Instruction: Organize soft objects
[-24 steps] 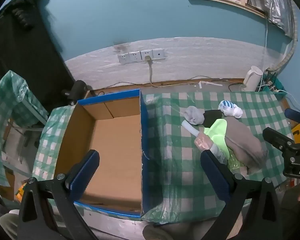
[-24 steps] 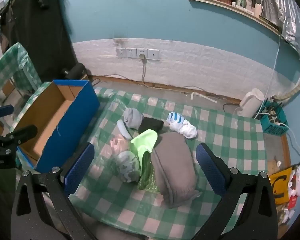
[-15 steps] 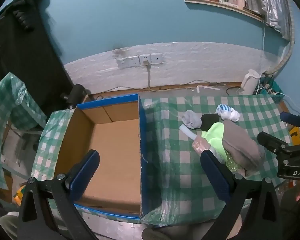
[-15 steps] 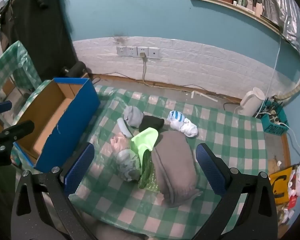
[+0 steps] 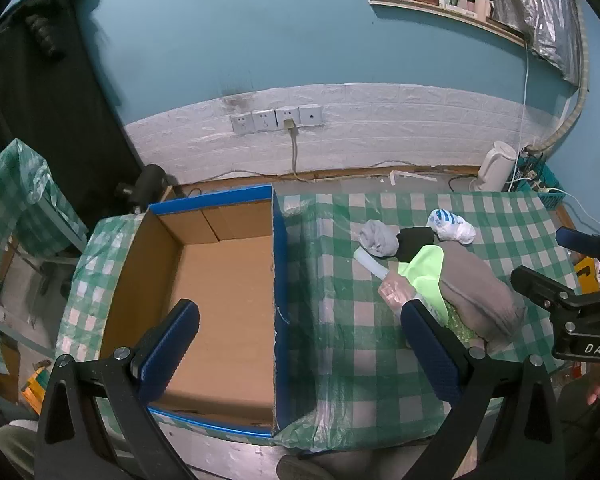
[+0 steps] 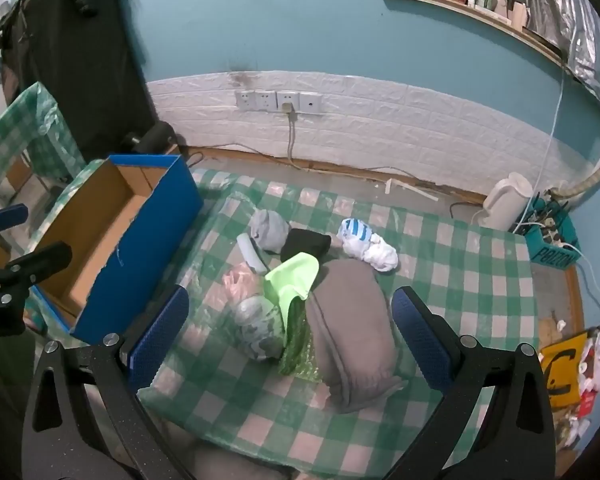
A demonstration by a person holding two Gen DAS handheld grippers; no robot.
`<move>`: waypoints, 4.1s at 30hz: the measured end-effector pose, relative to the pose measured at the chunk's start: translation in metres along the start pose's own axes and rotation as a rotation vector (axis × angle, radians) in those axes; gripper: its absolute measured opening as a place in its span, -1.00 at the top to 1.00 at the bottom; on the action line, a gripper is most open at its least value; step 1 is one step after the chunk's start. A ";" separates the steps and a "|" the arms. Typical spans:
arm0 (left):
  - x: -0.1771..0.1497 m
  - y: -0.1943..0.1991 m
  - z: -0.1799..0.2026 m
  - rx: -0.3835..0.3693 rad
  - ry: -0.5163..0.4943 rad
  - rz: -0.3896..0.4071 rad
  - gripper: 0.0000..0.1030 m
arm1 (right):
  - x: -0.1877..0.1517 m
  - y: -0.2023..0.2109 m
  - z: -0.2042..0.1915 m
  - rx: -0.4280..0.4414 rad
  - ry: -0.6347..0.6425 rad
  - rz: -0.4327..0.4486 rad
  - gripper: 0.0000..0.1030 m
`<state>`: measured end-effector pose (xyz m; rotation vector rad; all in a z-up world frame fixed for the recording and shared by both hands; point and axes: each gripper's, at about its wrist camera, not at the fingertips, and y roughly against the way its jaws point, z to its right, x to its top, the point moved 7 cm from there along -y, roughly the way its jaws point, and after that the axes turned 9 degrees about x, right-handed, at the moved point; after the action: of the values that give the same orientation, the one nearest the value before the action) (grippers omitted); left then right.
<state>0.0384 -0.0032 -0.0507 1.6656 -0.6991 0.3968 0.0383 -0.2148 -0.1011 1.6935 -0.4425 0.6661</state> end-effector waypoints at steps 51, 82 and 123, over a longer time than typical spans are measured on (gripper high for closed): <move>-0.012 -0.004 0.006 -0.003 -0.001 -0.033 -0.98 | -0.004 0.000 -0.001 0.005 0.003 -0.009 -0.96; -0.012 -0.024 0.029 -0.047 -0.029 -0.109 -0.98 | -0.020 -0.019 0.022 -0.040 0.014 -0.082 -0.96; -0.047 -0.158 0.122 -0.142 0.036 -0.520 -0.97 | -0.089 -0.132 0.101 -0.075 -0.075 -0.433 -0.60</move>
<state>0.0891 -0.0964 -0.2263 1.6279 -0.2408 0.0048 0.0706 -0.2890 -0.2713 1.6737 -0.1398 0.2670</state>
